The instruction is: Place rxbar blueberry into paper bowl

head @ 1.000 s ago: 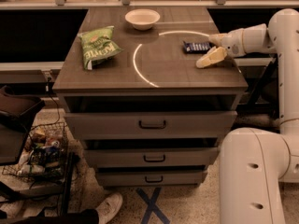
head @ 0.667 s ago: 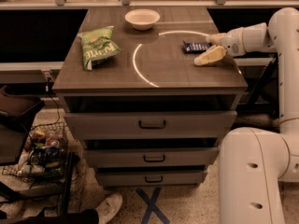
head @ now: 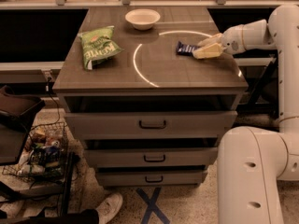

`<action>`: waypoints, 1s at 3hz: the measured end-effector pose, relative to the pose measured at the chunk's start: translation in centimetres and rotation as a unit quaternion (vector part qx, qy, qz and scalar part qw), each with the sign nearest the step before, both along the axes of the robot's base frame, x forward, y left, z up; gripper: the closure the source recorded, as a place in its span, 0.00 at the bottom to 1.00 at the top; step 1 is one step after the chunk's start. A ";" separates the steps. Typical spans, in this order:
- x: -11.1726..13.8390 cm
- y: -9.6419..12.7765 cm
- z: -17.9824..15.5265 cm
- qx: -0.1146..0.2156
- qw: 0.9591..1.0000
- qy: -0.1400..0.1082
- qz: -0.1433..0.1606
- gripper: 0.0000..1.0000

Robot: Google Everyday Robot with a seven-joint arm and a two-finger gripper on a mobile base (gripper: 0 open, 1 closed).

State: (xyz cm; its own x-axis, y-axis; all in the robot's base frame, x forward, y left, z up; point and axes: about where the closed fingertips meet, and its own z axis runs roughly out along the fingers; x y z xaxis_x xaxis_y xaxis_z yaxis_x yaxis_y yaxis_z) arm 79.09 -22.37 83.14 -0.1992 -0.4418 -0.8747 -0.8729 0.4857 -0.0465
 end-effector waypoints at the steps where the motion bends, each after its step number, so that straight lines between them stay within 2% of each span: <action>1: 0.0 0.0 0.0 0.000 1.000 0.000 0.000 1.00; 2: 1.1 -0.3 2.7 0.020 0.999 -0.030 -0.025 1.00; 3: 3.0 0.0 7.0 0.016 0.995 -0.083 -0.056 1.00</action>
Offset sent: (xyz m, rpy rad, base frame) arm -0.0247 0.0144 0.0627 0.1067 -0.1756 -0.1549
